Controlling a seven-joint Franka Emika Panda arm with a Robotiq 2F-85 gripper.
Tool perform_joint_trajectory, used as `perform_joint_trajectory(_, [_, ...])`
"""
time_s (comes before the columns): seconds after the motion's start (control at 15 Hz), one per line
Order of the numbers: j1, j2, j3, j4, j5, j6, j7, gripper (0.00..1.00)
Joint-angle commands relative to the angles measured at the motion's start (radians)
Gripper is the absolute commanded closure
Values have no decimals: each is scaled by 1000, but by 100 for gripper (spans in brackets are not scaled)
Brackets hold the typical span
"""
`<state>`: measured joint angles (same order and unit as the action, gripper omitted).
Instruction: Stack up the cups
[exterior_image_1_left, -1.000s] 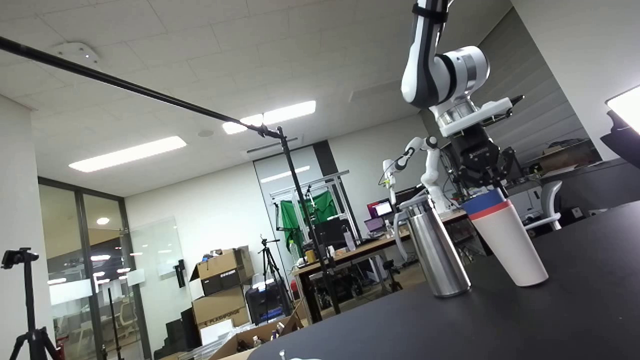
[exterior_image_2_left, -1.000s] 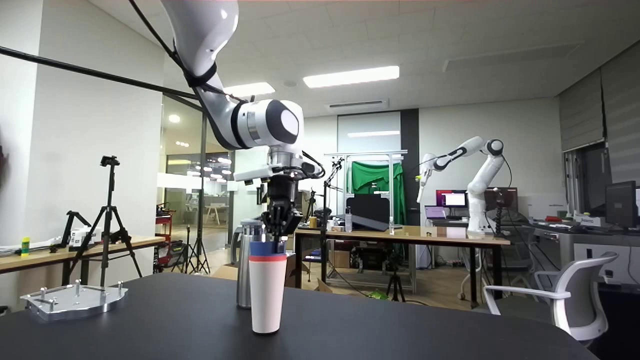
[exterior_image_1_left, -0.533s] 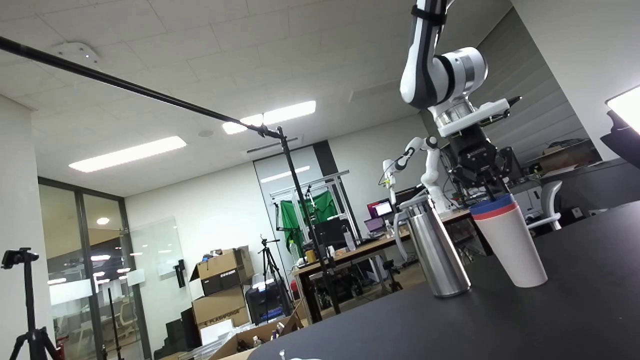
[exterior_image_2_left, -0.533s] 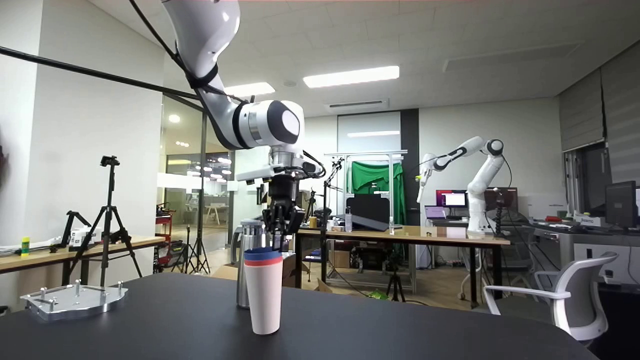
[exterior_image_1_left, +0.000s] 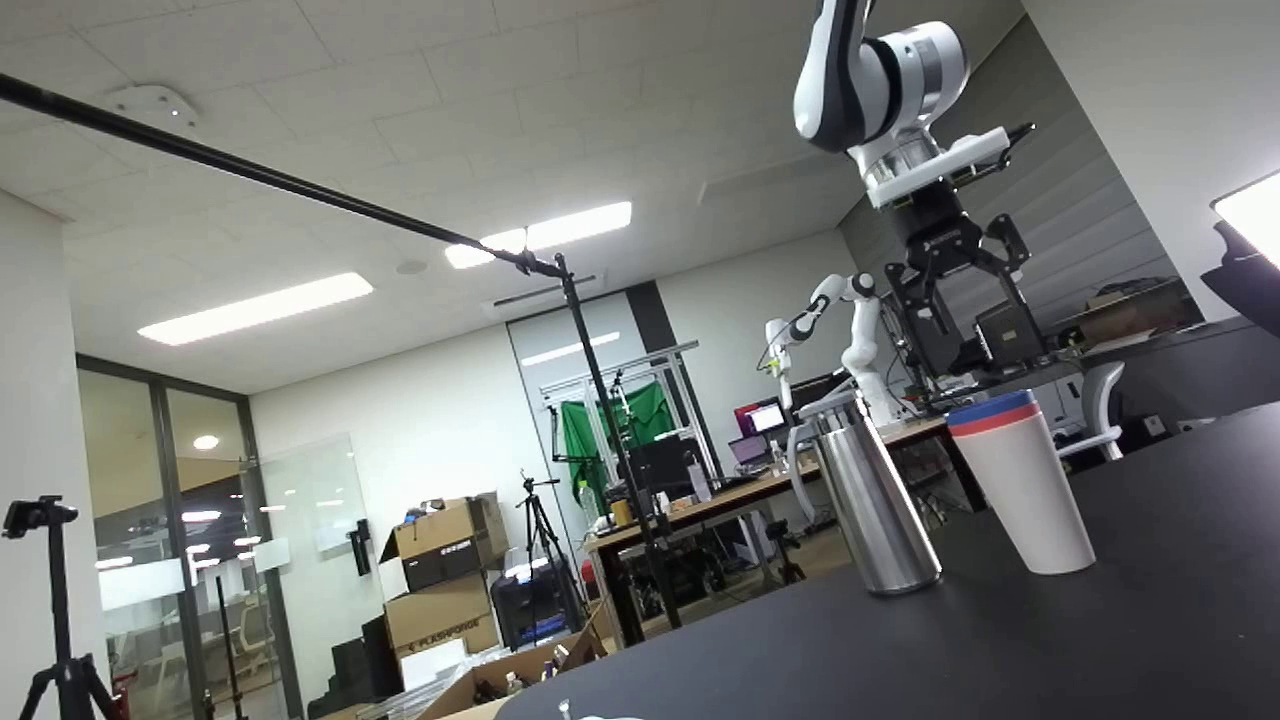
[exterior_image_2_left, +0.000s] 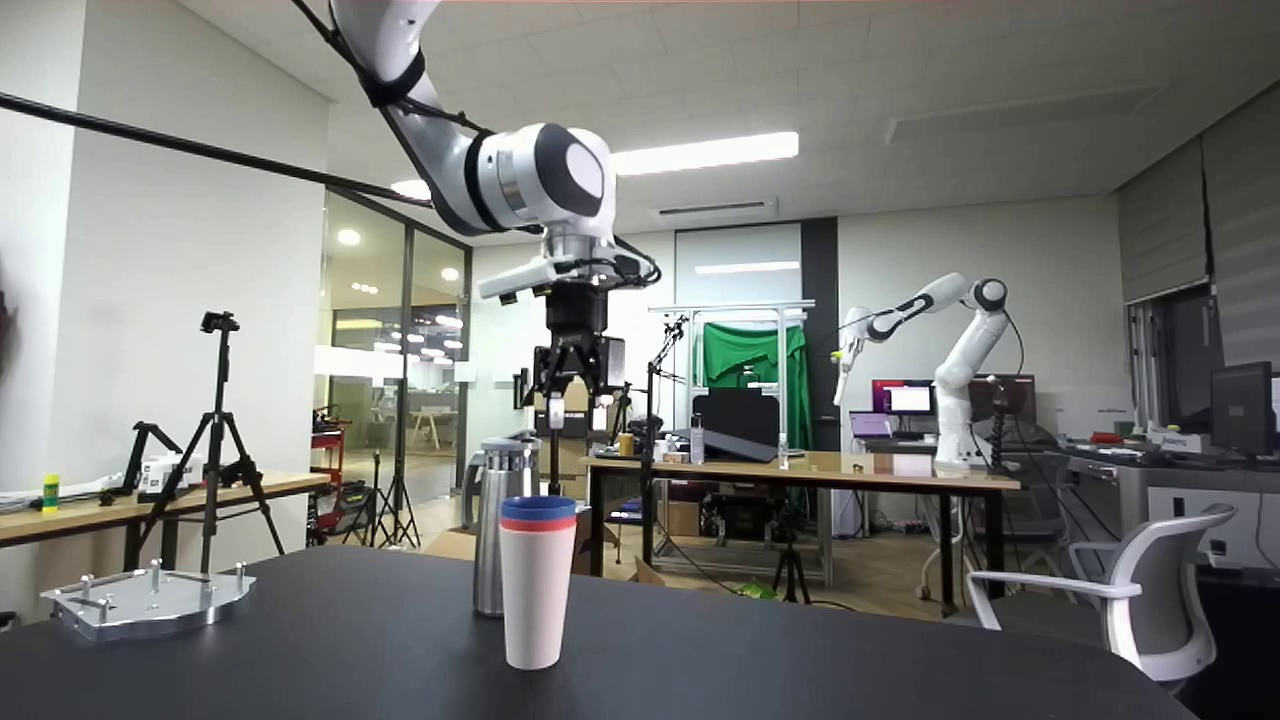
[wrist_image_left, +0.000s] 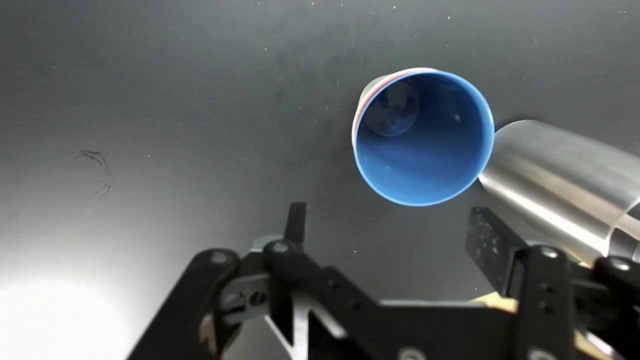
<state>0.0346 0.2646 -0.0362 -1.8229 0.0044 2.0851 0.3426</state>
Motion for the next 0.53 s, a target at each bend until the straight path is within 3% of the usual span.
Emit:
perform_joint_trajectory(0.0, [-12,-109,-6,-77,-5,-43,-16,0])
perform_joint_trajectory(0.07, [-9,-45,0,-22,-2,-25,-7,4])
perform_joint_trajectory(0.13, [-13,-66,0,-35,-2,-33,-11,0])
perform_joint_trajectory(0.47, [-15,-90,1,-62,-2,-39,-14,0])
